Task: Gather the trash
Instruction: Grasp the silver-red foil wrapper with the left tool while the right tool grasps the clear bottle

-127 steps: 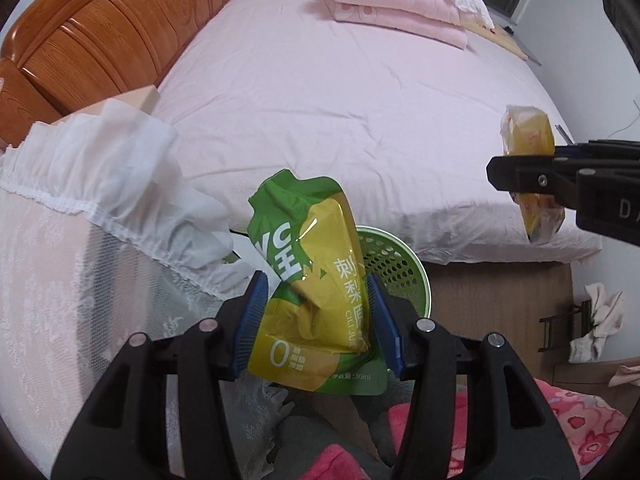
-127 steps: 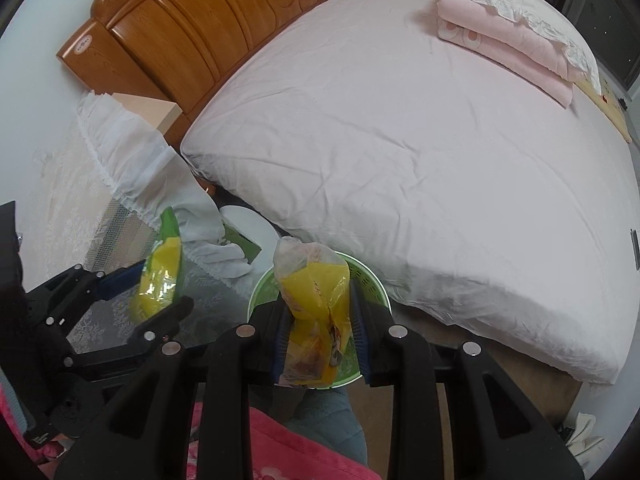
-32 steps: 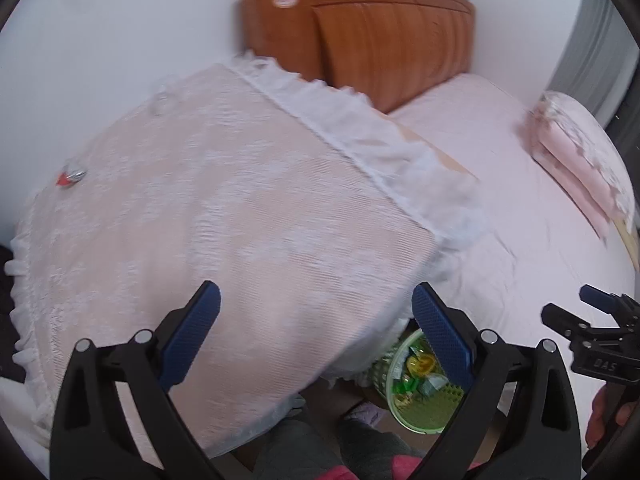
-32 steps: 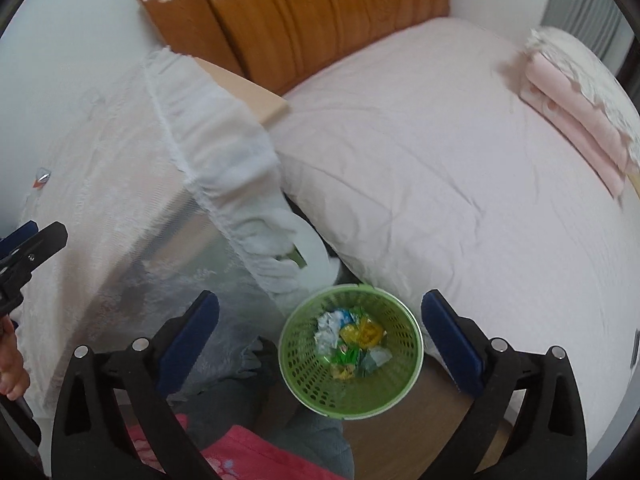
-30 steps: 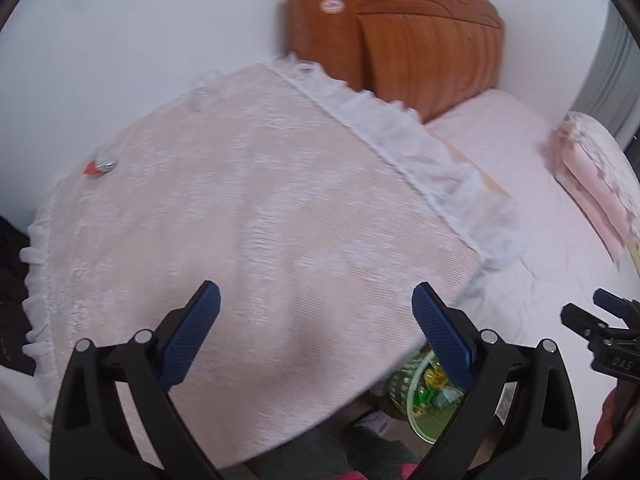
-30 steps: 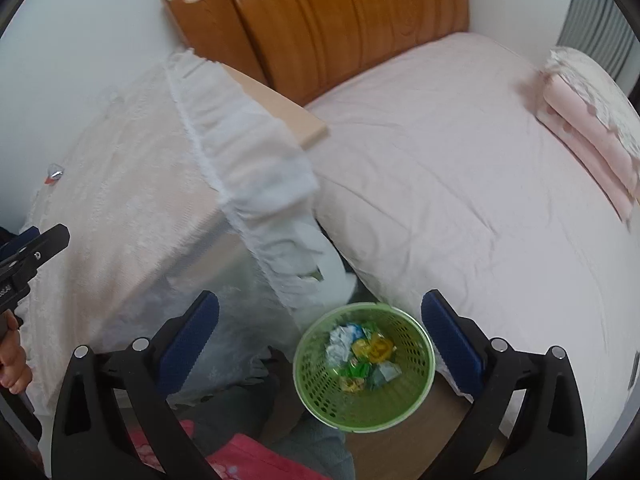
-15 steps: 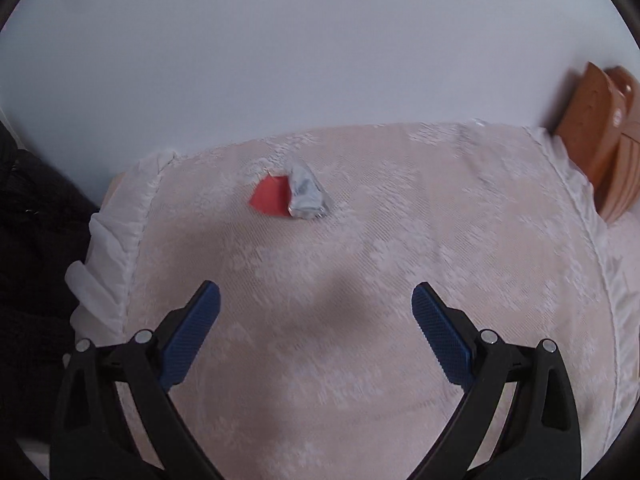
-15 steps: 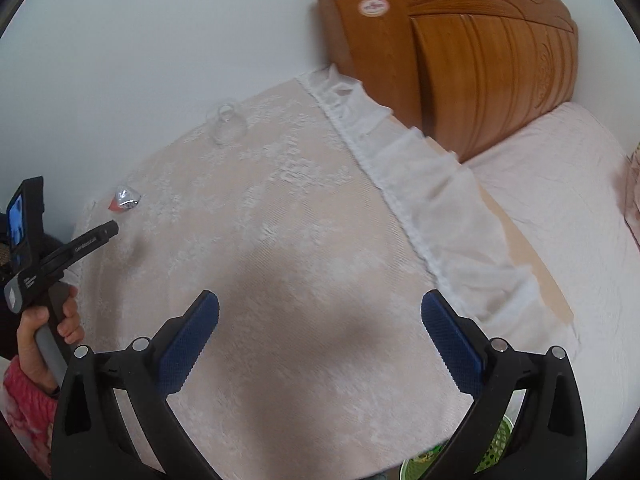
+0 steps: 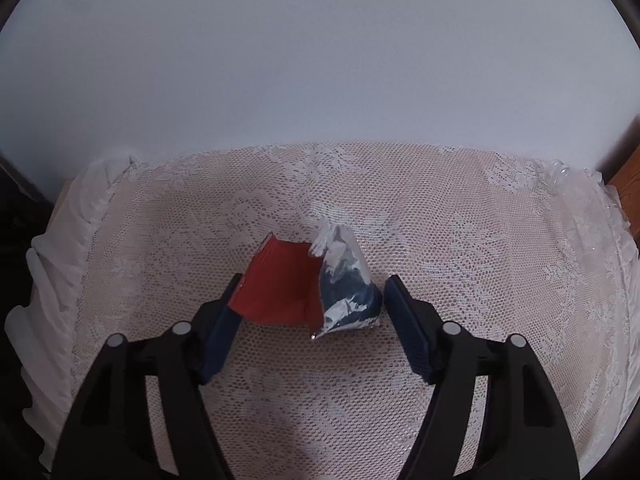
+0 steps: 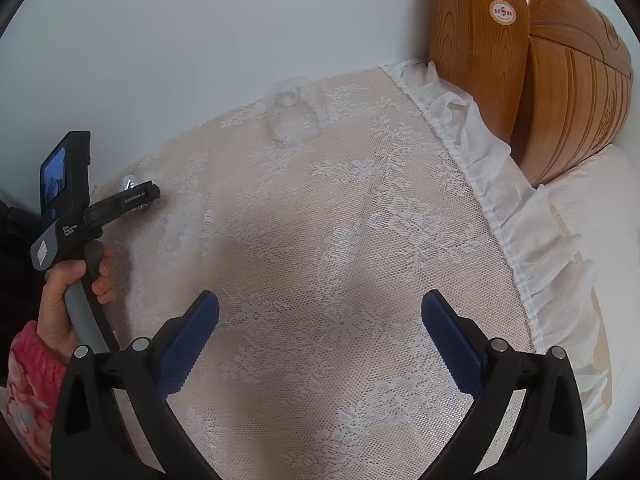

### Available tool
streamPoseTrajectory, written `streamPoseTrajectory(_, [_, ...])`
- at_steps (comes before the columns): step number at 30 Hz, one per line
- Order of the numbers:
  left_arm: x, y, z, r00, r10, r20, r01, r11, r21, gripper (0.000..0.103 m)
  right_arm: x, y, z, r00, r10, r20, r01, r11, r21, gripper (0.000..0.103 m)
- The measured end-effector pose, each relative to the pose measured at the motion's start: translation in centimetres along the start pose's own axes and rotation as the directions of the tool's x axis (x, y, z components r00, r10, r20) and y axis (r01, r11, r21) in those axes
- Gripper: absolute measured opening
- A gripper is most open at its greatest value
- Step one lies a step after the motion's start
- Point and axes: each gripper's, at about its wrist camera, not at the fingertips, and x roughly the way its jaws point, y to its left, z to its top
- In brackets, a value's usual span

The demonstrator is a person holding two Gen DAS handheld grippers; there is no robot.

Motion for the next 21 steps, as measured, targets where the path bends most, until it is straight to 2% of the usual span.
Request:
streamPoseTrajectory(2, [0.0,-0.2,0.1,1.0,-0.009,0.007,0.009,1.0,0.007,0.056,0.3,0.3,0.1,1.0,-0.007,-0.004,0.007,1.0,-0.009,0.101])
streamPoseTrajectory(4, [-0.2,-0.3,0.1,0.999,-0.031,0.007,0.031,0.999,0.008,0.044,0.4,0.3,0.1,1.0,-0.011,0.001,0.011,1.0,-0.014,0.101])
streamPoseTrajectory(6, [-0.4,-0.3,0.2,0.999,-0.044,0.005,0.044,0.999,0.006,0.041,0.6,0.5,0.6,1.0,-0.013,0.01,0.013,1.0,-0.024,0.1])
streamPoseTrajectory(8, [-0.4,-0.3,0.3,0.999,-0.05,0.001,0.05,0.999,0.009,0.041,0.9,0.8,1.6,0.999,-0.02,0.025,0.021,0.999,-0.048,0.1])
streamPoseTrajectory(15, [-0.9,0.9,0.5,0.996,-0.092,-0.003,0.092,0.996,0.02,0.039,5.9,3.6,9.4,0.994,-0.079,0.077,0.09,0.982,-0.167,0.101])
streamPoseTrajectory(19, [-1.3,2.0,1.1,0.995,-0.1,-0.003,0.1,0.994,0.043,0.039,9.0,4.9,13.1,0.994,-0.079,0.071,0.089,0.984,-0.153,0.101])
streamPoseTrajectory(21, [-1.5,2.0,1.0,0.995,-0.101,0.001,0.1,0.993,0.059,0.039,10.6,5.7,14.8,0.992,-0.113,0.053,0.12,0.978,-0.173,0.101])
